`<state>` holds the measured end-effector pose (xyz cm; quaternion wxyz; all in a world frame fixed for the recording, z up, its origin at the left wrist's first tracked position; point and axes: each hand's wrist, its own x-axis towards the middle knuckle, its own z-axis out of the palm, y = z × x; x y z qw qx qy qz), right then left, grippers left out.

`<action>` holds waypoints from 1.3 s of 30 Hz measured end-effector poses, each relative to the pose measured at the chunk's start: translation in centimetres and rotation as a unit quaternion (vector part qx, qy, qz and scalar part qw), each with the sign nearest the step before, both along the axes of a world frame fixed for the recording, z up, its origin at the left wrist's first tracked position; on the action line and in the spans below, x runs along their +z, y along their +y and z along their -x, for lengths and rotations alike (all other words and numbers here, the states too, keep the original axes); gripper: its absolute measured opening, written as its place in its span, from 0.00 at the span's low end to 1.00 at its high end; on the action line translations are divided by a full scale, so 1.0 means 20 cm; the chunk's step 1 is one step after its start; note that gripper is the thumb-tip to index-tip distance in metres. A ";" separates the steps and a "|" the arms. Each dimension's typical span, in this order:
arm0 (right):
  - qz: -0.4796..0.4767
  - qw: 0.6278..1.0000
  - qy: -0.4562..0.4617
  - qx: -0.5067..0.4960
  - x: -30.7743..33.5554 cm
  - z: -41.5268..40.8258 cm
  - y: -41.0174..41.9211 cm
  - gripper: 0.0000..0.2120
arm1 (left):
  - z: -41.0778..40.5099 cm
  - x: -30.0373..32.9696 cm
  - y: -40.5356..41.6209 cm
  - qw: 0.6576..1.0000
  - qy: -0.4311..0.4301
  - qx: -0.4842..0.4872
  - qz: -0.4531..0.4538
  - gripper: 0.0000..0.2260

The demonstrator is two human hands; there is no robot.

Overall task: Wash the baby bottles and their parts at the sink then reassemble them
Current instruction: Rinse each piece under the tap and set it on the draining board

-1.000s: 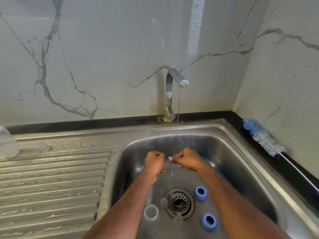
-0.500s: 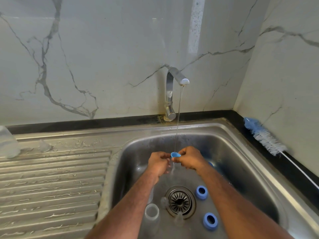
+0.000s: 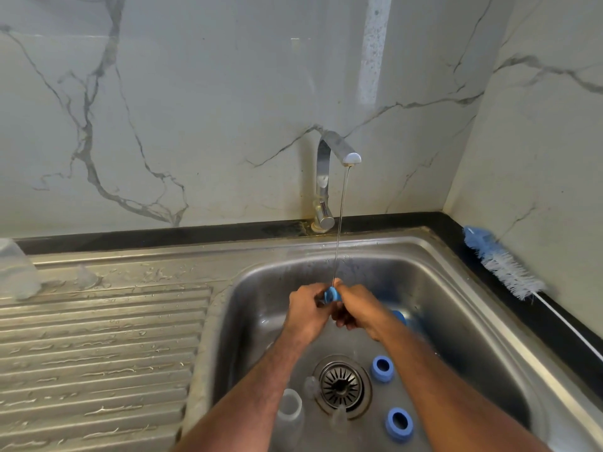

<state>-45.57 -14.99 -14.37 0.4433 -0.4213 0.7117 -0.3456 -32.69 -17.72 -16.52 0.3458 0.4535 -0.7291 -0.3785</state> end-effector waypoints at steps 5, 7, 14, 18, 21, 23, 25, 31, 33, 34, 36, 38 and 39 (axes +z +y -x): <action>0.082 0.995 0.051 0.037 0.01 -0.02 -0.01 0.16 | 0.00 0.00 -0.01 0.995 0.067 0.025 -0.070 0.02; 0.095 0.993 -0.003 0.069 0.01 -0.01 -0.02 0.15 | -0.01 0.01 -0.01 0.988 0.116 0.038 -0.094 0.06; 0.120 0.990 0.069 0.034 0.01 -0.06 -0.02 0.11 | -0.02 0.01 -0.03 0.998 0.060 0.016 -0.016 0.09; 0.118 0.990 0.014 -0.074 0.01 -0.08 -0.04 0.11 | 0.01 0.04 0.03 0.995 0.037 -0.048 0.079 0.11; 0.074 0.991 -0.109 -0.026 0.04 -0.03 -0.02 0.14 | 0.01 0.02 0.00 0.998 0.050 -0.018 0.038 0.10; 0.059 0.990 -0.128 0.017 0.04 0.00 -0.01 0.17 | 0.02 0.02 0.00 0.997 0.075 0.000 -0.016 0.08; 0.053 0.990 -0.120 0.055 0.03 0.00 0.00 0.19 | 0.01 0.02 -0.01 0.986 0.142 -0.008 -0.089 0.08; 0.054 0.998 0.021 -0.037 0.03 -0.04 -0.02 0.17 | 0.03 0.00 0.00 0.989 0.123 -0.061 -0.053 0.07; 0.039 0.996 -0.014 -0.082 0.02 -0.04 -0.02 0.17 | 0.04 -0.01 0.01 0.996 0.069 -0.058 -0.004 0.10; 0.035 0.995 -0.052 -0.073 0.03 -0.04 -0.02 0.18 | 0.04 -0.02 0.00 0.996 0.073 -0.049 -0.006 0.09; 0.032 0.996 -0.080 -0.019 0.07 -0.04 0.00 0.20 | 0.03 -0.01 0.00 0.992 0.114 -0.032 -0.051 0.07; 0.041 0.996 -0.061 0.041 0.08 -0.04 0.01 0.20 | 0.03 0.01 0.01 0.979 0.166 -0.017 -0.119 0.06; 0.042 0.996 -0.049 0.065 0.08 -0.04 0.01 0.21 | 0.03 0.02 0.01 0.970 0.187 -0.011 -0.154 0.08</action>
